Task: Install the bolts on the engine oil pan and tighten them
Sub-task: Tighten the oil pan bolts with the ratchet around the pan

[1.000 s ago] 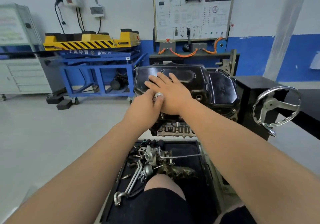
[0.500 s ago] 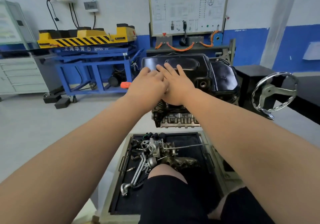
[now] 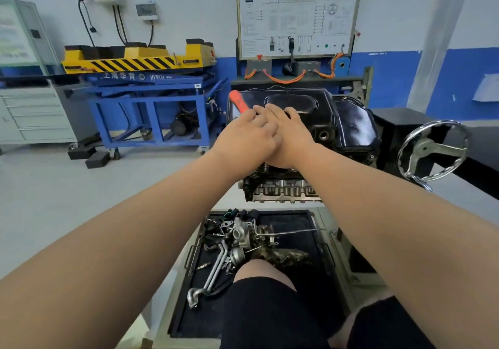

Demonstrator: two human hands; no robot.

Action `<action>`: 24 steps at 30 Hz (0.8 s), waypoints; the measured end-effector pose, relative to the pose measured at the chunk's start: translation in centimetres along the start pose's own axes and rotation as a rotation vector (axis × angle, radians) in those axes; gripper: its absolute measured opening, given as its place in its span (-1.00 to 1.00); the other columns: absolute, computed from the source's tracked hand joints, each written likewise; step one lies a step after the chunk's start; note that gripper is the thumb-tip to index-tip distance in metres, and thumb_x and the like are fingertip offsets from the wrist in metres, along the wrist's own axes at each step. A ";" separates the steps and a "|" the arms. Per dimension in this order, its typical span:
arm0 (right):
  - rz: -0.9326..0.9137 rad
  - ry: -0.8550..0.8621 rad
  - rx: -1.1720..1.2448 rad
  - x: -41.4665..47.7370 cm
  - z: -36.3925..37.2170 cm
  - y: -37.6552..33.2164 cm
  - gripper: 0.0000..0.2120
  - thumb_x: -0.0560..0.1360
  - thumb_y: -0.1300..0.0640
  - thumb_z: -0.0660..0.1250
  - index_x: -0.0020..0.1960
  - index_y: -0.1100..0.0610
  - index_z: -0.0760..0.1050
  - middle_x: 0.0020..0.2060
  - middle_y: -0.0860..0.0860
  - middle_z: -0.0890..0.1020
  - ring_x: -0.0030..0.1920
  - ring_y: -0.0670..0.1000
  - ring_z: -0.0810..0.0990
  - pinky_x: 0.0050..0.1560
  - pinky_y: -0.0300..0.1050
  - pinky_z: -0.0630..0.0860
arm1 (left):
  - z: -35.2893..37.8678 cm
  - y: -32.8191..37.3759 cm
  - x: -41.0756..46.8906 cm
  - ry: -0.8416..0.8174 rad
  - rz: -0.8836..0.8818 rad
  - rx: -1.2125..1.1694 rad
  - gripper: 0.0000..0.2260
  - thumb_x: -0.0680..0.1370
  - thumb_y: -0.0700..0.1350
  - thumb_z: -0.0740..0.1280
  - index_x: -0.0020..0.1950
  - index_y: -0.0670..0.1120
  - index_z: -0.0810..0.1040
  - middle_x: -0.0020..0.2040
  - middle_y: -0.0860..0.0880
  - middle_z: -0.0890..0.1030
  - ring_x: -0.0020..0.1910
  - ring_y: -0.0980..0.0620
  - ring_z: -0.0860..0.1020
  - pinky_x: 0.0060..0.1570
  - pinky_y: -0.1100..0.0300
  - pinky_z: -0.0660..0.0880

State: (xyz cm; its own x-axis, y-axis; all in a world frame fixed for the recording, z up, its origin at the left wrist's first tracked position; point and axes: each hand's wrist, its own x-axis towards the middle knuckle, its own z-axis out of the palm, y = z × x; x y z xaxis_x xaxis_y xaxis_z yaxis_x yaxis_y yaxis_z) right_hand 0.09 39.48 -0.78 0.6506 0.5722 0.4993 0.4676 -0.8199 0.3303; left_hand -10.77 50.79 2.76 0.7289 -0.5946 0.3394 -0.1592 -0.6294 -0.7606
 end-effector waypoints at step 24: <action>-0.155 0.113 -0.065 0.4 -0.7 0.6 -0.33 0.48 -0.16 0.16 0.49 0.15 0.20 0.43 0.08 0.30 0.40 0.13 0.25 0.36 0.04 0.17 | 2.9 -2.0 0.7 -0.002 -0.177 -0.445 -0.75 0.58 0.00 0.27 0.19 -0.09 0.45 0.07 -0.08 0.57 0.01 -0.08 0.53 0.13 0.10 0.33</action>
State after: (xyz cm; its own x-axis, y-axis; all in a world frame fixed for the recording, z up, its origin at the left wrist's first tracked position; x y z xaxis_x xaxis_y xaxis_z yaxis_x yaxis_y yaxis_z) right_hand 0.24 39.19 0.26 0.5003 0.6893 0.5241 0.5154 -0.7234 0.4594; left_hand -8.01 53.05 2.90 0.7717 -0.4580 0.4413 -0.3017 -0.8744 -0.3799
